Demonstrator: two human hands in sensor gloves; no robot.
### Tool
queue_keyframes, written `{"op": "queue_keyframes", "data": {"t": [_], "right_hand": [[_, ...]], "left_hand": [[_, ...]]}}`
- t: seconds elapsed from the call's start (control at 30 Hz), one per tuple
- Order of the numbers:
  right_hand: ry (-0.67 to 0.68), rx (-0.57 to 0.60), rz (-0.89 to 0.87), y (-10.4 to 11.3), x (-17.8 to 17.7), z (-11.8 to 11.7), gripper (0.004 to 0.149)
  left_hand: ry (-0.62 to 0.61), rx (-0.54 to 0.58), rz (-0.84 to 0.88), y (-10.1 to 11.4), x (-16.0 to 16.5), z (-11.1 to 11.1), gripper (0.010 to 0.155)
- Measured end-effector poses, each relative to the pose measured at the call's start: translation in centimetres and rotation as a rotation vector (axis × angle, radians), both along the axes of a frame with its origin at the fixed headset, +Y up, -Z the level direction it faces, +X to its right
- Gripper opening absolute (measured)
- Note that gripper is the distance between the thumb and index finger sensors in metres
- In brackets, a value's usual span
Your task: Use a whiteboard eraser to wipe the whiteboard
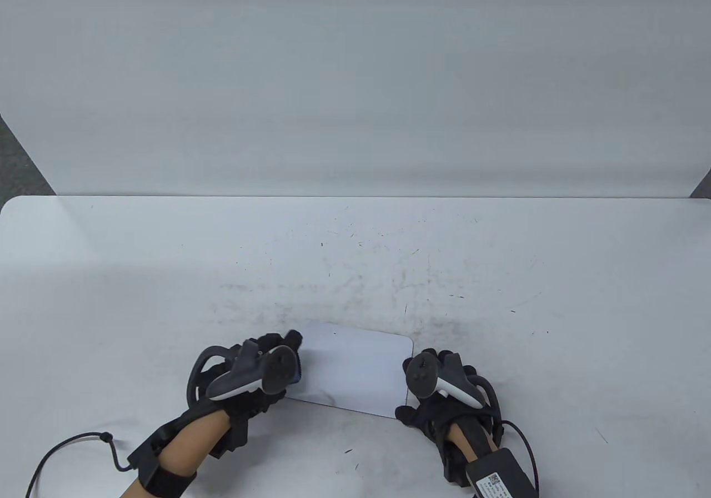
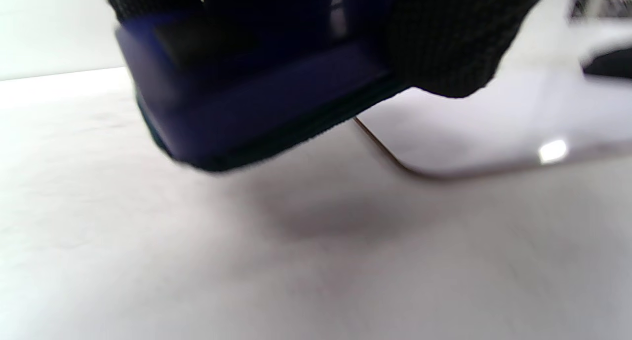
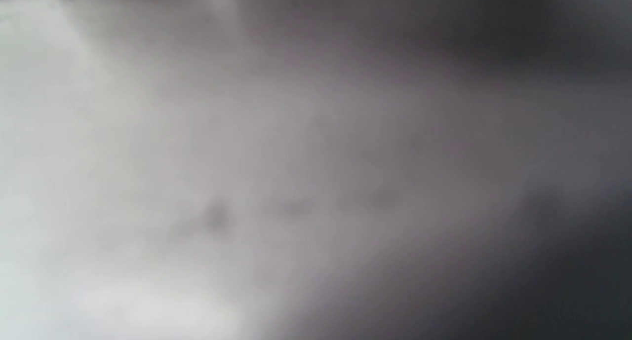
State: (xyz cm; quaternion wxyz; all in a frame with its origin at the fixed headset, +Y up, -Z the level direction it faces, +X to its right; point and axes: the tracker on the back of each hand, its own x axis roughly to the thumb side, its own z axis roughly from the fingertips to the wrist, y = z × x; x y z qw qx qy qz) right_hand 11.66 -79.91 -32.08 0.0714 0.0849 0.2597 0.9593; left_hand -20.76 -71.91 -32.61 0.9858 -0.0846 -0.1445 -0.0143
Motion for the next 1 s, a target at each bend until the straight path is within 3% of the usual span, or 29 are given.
{"op": "queue_keyframes", "data": {"t": [0.13,0.27,0.47,0.6,0.67,0.87,1.0], "right_hand": [[-0.012,0.096,0.057,1.7,0.5,0.2,0.088],[-0.024,0.269,0.129,5.2,1.4,0.8,0.089],[-0.099,0.492,0.143,9.1,2.4,1.9,0.09],[-0.138,0.632,0.116,9.1,3.0,3.0,0.087],[-0.129,0.681,0.109,9.1,3.2,3.5,0.086],[-0.12,0.713,0.142,8.6,3.2,4.1,0.085],[-0.109,0.714,0.175,8.1,3.0,3.9,0.085]], "left_hand": [[0.172,0.094,0.336,1.6,-4.6,-0.4,0.096],[0.37,0.168,0.611,1.0,-9.4,-0.6,0.094],[0.552,0.05,0.682,-1.9,-14.2,-1.1,0.094],[0.641,-0.006,0.653,-3.6,-16.5,-0.8,0.094],[0.692,-0.031,0.553,-3.9,-17.3,-0.4,0.093],[0.809,-0.081,0.167,-4.6,-17.2,-0.7,0.093],[0.841,-0.069,0.091,-4.7,-16.7,-0.7,0.095]]}}
